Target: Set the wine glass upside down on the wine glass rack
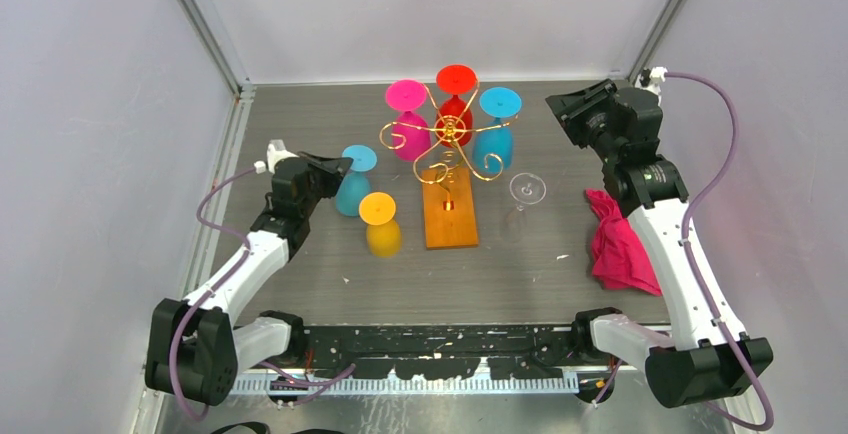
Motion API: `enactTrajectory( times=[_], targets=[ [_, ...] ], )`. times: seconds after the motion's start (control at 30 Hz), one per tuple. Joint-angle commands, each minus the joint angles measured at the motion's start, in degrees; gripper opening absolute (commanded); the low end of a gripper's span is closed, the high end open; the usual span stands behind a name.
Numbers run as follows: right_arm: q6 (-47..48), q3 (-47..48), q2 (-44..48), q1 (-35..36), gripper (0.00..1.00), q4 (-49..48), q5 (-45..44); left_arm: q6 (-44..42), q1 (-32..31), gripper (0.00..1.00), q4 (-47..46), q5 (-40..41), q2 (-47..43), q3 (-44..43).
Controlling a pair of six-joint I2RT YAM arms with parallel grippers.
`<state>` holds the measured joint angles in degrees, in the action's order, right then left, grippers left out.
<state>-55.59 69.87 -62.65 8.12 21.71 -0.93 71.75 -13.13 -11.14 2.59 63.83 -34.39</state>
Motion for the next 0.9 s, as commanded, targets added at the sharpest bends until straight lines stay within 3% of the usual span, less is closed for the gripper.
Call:
enactTrajectory(
  times=[0.0,0.2,0.87],
  targets=[
    [0.97,2.44,1.01,-0.14,0.39,-0.37,-1.53,-0.21,-0.23,0.01,-5.53,1.42,-0.30,0.16],
    [1.06,2.47,1.36,-0.20,0.39,-0.03,-1.36,-0.49,-0.30,0.01,-6.26,0.94,-0.91,-0.61],
    [1.60,3.28,2.44,-0.54,0.39,0.61,-0.31,-7.61,-0.23,0.01,5.03,5.85,-12.01,-9.51]
  ],
)
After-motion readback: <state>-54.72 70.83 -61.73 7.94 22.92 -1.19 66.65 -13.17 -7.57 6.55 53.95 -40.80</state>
